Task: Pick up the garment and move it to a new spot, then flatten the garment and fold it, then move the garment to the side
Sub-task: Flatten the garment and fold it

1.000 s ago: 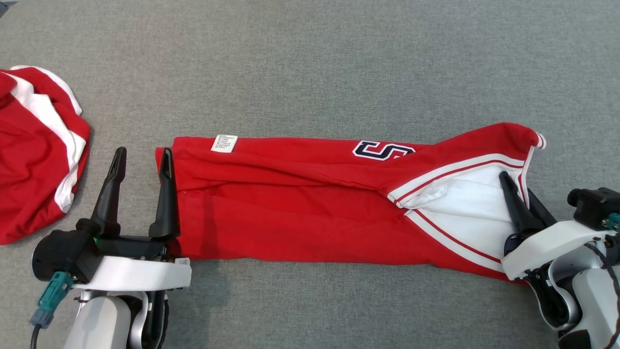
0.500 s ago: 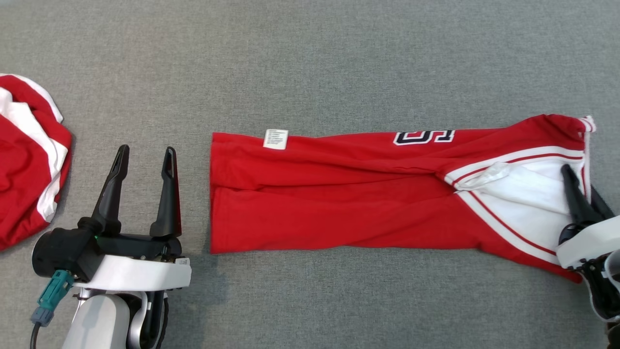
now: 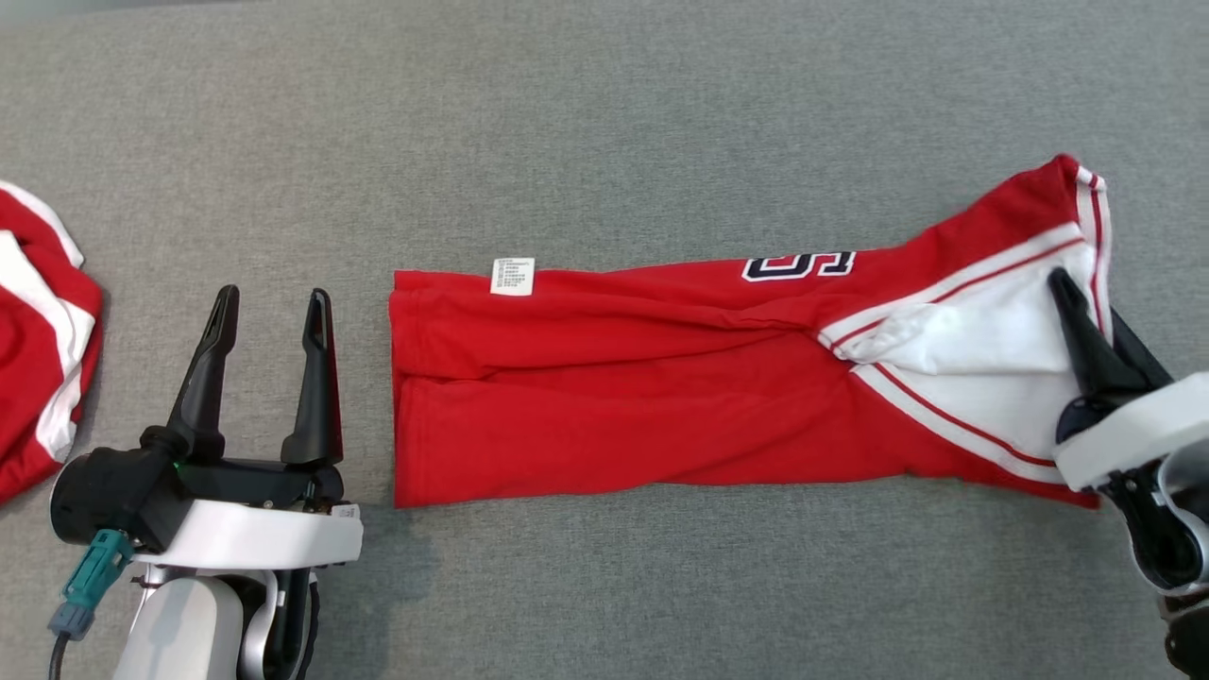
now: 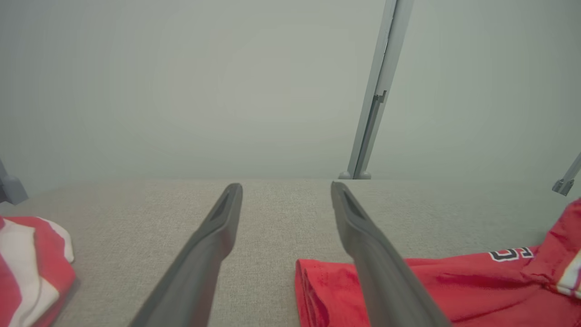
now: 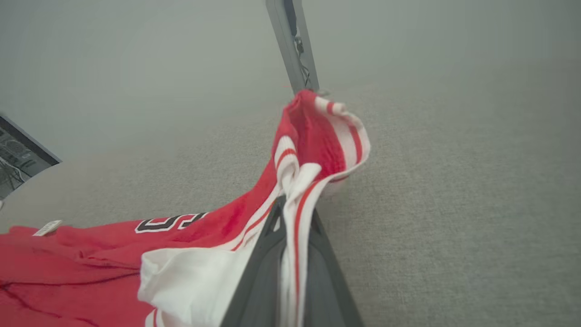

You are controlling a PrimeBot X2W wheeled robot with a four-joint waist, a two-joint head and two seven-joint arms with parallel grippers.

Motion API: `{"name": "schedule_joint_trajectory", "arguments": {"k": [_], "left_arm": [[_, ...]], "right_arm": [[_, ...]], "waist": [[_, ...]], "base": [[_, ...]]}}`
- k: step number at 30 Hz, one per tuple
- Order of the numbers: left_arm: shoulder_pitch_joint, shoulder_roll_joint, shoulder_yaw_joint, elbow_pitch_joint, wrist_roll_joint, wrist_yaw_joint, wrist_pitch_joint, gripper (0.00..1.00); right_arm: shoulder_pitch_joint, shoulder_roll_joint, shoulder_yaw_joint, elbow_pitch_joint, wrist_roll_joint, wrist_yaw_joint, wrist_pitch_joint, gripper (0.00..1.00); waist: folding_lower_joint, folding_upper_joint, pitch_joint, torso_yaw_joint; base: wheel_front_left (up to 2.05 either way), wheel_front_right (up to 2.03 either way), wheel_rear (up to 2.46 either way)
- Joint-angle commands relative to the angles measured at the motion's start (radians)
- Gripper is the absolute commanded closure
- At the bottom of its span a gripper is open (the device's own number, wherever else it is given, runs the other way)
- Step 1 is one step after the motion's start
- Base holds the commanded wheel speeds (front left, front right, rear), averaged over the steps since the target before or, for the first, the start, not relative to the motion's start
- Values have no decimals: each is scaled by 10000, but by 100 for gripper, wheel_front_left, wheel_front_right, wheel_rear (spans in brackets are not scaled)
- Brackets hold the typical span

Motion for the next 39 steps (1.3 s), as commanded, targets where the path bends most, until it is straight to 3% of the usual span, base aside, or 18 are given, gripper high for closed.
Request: {"name": "schedule_joint_trajectory", "arguments": {"k": [1, 7, 14, 19, 23, 26, 37, 38, 39], "left_arm": [[82, 85, 37, -29, 95, 9, -46, 0], [-19, 90, -95, -26, 77, 10, -6, 0], [-209, -35, -348, 24, 40, -87, -6, 0], [-360, -197, -526, 172, -12, -148, -19, 0], [-504, -333, -665, 297, -13, -226, -34, 0], [-599, -487, -778, 457, -22, -309, -39, 0], [-771, -693, -802, 580, 169, -475, -43, 0], [-802, -718, -783, 598, 188, -509, -44, 0], [-800, -727, -765, 603, 200, -522, -44, 0]], "right_arm": [[-73, 43, 28, -617, 116, -2, 332, 100], [-131, 805, 186, -2912, -36, -2, 1597, 100], [-481, 2055, 1338, -3765, -559, -2, 2466, 100], [-947, 2907, 2446, -3090, -660, 0, 2325, 100], [-1332, 3189, 3178, -2001, -687, 0, 1863, 100], [-1812, 3280, 4186, -638, -265, 0, 1061, 100], [-3095, 3287, 6253, 1189, 1208, 0, -608, 100], [-3253, 3287, 6498, 1295, 1509, 0, -890, 54], [-3358, 3286, 6607, 1345, 1529, 0, -1040, 0]], "waist": [[0, 0, -74, -108], [0, 0, -161, -135], [0, 0, -100, 301], [0, 0, 74, 826], [0, 0, 236, 1240], [0, 0, 416, 1600], [0, 0, 552, 1806], [0, 0, 539, 1770], [0, 0, 520, 1734]], "base": [[0, 0, 0], [0, 0, 0], [0, 0, 0], [0, 0, 0], [0, 0, 0], [0, 0, 0], [0, 0, 0], [0, 0, 0], [0, 0, 0]]}}
